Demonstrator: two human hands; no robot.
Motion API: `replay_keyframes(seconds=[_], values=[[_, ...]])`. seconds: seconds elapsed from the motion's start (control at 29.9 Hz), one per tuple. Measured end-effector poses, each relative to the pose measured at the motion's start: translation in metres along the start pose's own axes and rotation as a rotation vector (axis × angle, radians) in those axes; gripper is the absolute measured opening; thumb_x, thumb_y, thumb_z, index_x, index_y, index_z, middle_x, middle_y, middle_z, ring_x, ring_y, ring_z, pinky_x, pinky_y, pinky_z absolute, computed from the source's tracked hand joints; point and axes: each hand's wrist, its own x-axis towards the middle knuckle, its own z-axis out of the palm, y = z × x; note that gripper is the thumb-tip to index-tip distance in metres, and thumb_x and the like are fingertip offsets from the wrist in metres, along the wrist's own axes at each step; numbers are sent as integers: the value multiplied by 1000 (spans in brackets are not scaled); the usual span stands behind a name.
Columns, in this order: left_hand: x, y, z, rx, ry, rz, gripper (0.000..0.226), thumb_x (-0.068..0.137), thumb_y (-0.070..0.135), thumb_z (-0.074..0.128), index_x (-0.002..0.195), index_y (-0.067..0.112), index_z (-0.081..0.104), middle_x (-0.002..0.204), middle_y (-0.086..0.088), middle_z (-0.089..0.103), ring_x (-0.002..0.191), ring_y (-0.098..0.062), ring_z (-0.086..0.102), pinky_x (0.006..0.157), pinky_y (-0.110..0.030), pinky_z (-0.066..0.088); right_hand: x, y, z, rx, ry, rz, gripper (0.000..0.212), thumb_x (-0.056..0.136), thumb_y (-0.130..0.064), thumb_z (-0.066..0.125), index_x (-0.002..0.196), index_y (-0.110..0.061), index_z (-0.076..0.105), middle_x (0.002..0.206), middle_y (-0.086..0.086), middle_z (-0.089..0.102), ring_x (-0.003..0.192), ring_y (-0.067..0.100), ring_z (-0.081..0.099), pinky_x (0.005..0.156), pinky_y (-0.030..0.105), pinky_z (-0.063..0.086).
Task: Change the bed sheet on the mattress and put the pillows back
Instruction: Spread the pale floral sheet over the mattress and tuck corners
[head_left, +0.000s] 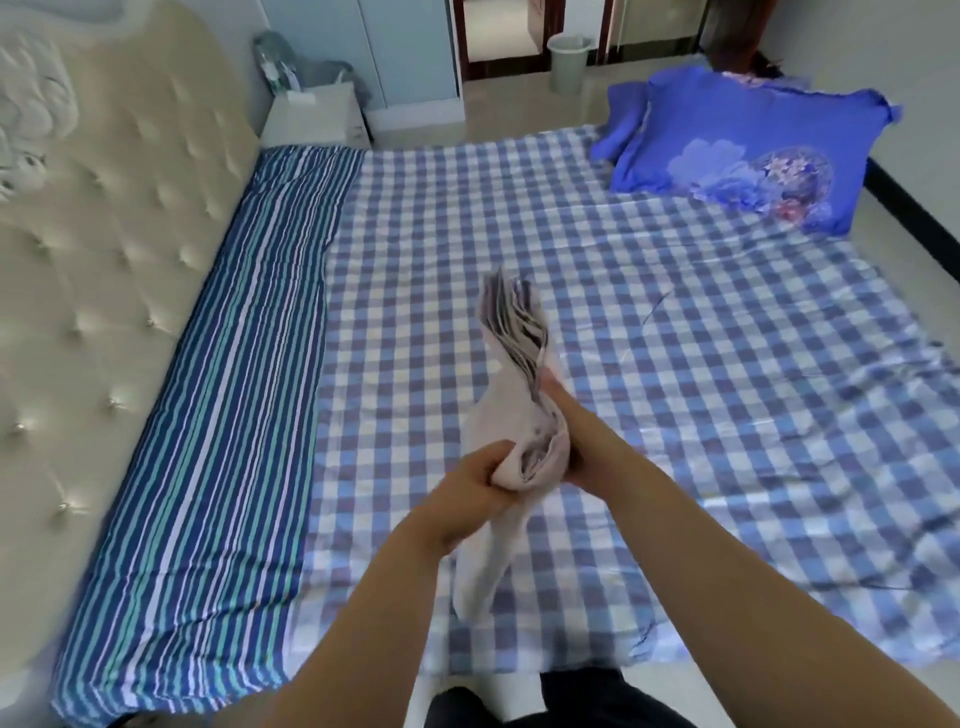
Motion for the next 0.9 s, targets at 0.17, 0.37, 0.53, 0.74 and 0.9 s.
replay_keyframes(seconds=[0.17, 0.37, 0.53, 0.74, 0.9], values=[[21, -16, 19, -186, -188, -220, 55, 82, 18, 67, 133, 26, 48, 125, -9, 62, 117, -25, 57, 101, -42, 46, 29, 20, -41, -286, 206, 14, 21, 85, -29, 62, 89, -9, 67, 85, 10, 69, 83, 27, 64, 71, 35, 54], [65, 11, 24, -345, 293, -364, 45, 90, 57, 47, 113, 20, 58, 119, -2, 64, 108, -20, 62, 93, -38, 52, 24, 16, -57, -895, 30, -276, 28, 95, -23, 47, 84, -2, 62, 86, 11, 65, 78, 24, 58, 69, 31, 45], [95, 21, 25, -475, 564, -310, 27, 95, 28, 57, 99, 4, 68, 95, -13, 72, 88, -24, 67, 78, -33, 57, 20, -18, -68, -985, -150, -404, 33, 97, -26, 48, 81, 0, 58, 82, 14, 63, 70, 17, 52, 59, 22, 38], [112, 38, 37, -581, 639, -204, 26, 98, 20, 52, 106, 0, 67, 102, -17, 71, 91, -29, 68, 78, -35, 56, 21, -57, -67, -721, -236, -234, 59, 94, -62, 30, 114, -18, 63, 107, 3, 68, 95, 16, 64, 84, 32, 51], [112, 48, 58, -564, 572, -208, 23, 97, 10, 49, 109, -1, 66, 102, -15, 72, 95, -28, 68, 77, -33, 57, 23, -70, -59, -743, -188, -271, 61, 81, -65, 57, 123, -20, 55, 112, -2, 65, 100, 15, 62, 87, 31, 51]])
